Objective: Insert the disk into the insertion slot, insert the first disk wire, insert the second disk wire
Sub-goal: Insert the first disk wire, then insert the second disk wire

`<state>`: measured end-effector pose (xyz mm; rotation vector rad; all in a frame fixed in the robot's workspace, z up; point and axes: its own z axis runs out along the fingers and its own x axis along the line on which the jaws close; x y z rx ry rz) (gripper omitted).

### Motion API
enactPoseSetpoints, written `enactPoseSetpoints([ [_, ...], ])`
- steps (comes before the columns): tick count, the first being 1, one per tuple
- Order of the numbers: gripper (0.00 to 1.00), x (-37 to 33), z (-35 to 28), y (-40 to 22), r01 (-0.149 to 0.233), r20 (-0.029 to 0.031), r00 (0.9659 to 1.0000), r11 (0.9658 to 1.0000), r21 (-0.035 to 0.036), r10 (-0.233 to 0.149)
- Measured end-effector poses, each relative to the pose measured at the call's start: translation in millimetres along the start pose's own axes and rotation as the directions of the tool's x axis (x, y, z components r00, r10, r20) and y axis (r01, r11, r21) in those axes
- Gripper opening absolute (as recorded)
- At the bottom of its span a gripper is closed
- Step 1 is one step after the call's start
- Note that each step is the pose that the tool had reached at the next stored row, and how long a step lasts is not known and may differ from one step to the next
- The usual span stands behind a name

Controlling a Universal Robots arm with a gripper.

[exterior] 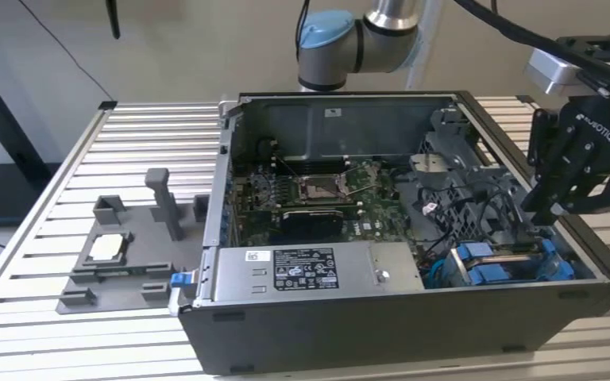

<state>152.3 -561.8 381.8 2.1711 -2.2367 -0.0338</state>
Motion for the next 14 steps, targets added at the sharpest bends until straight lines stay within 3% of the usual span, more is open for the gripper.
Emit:
enactPoseSetpoints([
  [14, 0.27, -7.2, -6.6, 14.3, -0.001, 0.0005, 1.0, 1.0, 0.0069, 0.001],
])
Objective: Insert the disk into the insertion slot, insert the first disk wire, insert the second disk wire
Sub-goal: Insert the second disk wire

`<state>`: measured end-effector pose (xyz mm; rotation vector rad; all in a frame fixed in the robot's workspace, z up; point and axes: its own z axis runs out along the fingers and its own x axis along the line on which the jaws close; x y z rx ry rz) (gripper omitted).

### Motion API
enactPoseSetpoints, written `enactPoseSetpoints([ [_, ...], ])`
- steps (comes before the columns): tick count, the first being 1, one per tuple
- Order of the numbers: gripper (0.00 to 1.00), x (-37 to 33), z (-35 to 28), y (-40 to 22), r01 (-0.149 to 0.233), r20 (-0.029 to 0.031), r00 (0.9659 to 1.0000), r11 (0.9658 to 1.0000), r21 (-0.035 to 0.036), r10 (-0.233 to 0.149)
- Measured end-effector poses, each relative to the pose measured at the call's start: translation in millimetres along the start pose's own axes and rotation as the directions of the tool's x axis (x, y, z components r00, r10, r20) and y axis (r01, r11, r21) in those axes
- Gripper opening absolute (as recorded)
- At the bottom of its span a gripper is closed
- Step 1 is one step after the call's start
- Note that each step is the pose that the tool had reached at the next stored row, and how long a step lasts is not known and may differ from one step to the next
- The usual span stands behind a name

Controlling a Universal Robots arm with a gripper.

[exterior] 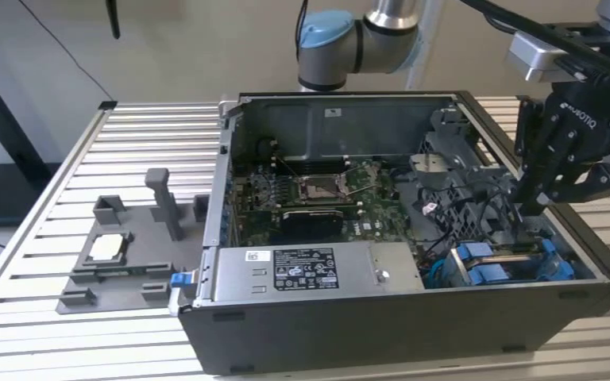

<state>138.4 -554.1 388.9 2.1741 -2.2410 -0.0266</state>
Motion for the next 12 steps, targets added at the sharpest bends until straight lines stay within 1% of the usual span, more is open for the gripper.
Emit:
enactPoseSetpoints([
  [6, 0.27, -7.3, -0.3, 8.4, 0.0, 0.0003, 1.0, 1.0, 0.0044, 0.0],
  [12, 0.27, -14.8, -0.1, 18.4, 0.0, 0.0002, 1.0, 1.0, 0.0058, 0.0],
])
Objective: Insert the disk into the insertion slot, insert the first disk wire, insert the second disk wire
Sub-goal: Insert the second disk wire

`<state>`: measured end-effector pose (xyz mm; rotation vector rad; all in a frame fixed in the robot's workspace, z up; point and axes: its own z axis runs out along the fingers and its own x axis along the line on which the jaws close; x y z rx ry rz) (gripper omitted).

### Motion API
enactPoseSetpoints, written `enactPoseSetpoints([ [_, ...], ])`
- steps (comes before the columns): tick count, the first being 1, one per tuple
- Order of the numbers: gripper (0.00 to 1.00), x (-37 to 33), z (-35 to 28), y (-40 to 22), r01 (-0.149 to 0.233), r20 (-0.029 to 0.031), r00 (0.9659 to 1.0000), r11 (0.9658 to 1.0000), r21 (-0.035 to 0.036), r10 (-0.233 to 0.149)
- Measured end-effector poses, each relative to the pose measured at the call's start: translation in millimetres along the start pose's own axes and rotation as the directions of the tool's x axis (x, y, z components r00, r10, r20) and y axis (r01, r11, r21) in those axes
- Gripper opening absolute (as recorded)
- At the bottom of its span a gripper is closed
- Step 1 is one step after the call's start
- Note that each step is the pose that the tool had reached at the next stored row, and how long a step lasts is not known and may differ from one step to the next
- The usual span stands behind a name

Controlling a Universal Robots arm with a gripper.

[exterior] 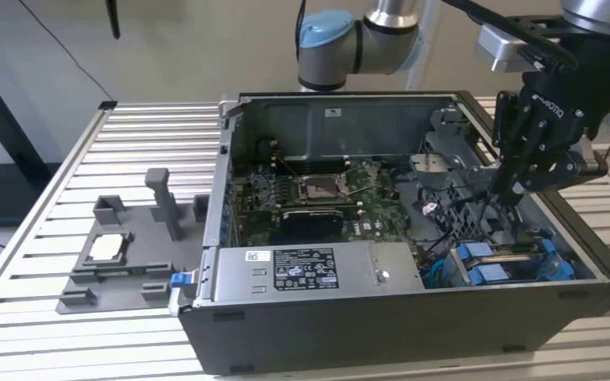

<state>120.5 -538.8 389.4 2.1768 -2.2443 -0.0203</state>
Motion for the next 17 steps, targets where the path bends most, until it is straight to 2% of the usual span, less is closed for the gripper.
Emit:
enactPoseSetpoints([
  [10, 0.27, -12.0, 0.5, 15.3, 0.0, -0.0001, 1.0, 1.0, 0.003, 0.0],
  [17, 0.27, -16.0, 4.4, 21.0, 0.0, -0.0051, 1.0, 1.0, 0.0097, 0.0],
])
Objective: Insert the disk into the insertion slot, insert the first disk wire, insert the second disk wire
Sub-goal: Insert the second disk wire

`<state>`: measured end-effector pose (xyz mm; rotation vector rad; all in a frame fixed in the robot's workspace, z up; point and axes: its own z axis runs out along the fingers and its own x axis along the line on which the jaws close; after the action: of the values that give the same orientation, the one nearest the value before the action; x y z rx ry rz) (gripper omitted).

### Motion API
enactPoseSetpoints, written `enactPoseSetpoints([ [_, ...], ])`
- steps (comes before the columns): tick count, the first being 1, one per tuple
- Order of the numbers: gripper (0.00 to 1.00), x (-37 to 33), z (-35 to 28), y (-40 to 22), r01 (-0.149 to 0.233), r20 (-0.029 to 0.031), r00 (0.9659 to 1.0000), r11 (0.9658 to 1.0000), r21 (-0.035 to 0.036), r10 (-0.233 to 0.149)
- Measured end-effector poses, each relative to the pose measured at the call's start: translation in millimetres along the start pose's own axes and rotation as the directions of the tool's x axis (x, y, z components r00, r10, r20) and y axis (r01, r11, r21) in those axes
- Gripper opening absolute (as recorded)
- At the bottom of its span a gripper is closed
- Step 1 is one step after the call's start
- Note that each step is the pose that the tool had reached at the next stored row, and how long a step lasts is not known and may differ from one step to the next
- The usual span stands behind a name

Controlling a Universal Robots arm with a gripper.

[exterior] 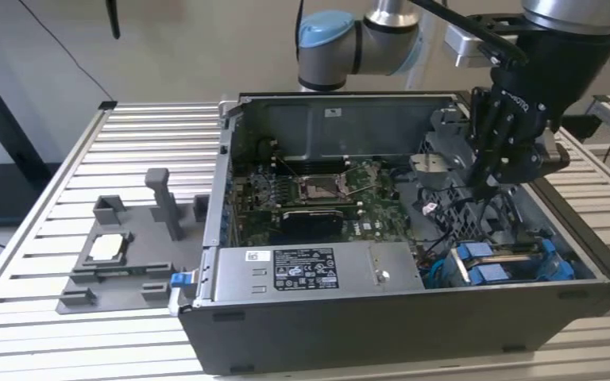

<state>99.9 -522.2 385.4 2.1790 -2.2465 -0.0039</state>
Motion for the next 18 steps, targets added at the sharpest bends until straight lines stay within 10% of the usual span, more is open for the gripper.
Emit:
enactPoseSetpoints([
  [18, 0.27, -1.6, 7.2, 1.0, 0.0, -0.0133, 0.9999, 0.9999, 0.0109, 0.0],
])
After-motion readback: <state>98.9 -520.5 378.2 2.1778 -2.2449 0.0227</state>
